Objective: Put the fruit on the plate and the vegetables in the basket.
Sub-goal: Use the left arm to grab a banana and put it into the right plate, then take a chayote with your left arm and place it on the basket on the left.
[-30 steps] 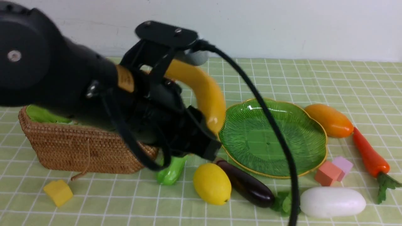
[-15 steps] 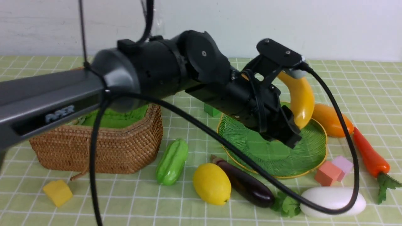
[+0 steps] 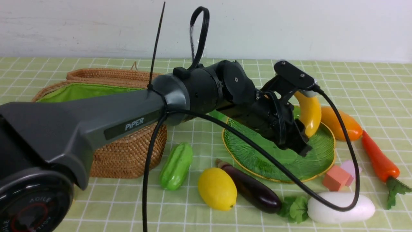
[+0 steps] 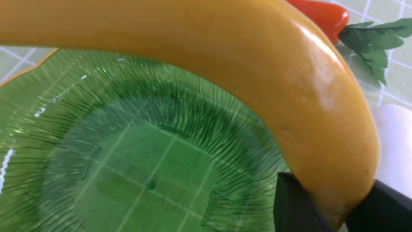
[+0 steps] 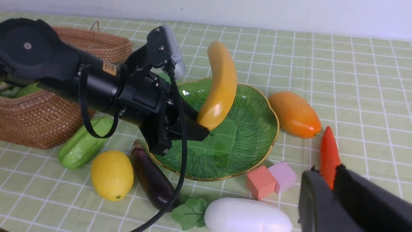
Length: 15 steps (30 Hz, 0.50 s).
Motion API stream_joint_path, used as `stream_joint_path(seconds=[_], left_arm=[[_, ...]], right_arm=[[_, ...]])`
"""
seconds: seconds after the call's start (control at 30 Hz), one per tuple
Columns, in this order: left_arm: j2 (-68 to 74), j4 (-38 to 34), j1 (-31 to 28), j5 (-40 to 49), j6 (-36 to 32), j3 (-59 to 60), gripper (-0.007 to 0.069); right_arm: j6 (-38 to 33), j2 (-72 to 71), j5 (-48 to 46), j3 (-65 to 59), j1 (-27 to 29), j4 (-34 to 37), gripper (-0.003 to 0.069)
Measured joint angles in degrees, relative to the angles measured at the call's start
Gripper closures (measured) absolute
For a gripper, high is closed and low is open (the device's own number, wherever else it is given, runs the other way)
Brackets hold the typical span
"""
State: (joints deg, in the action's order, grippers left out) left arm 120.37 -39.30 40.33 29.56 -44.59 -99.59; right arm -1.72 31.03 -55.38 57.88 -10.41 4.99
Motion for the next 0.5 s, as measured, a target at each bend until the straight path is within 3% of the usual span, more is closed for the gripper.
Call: stream_joint_path(seconds=[0.17,0.3,0.4,0.5], left_arm=[[0.8,0.3,0.0,-1.7,-0.2,0.0,0.0094],[0.9,0.5,0.0,-1.7,-0.2,0.0,-0.0022],[0.3,1.6,0.0,0.6,2.6,0.0,-0.0025],[-2.3,5.8,0.0,5.8,11.0,0.0,0.006]], right_arm=[[0.0,0.0,-0.6,0.0,0.0,0.0,0.0562],[0.1,0.0,-0.9,0.0,0.0,0.0,0.0559],[0.1,0.0,-1.0,0.0,0.0,0.1,0.0552],[0.1,0.0,-1.4,0.0,0.0,0.2,0.0552]])
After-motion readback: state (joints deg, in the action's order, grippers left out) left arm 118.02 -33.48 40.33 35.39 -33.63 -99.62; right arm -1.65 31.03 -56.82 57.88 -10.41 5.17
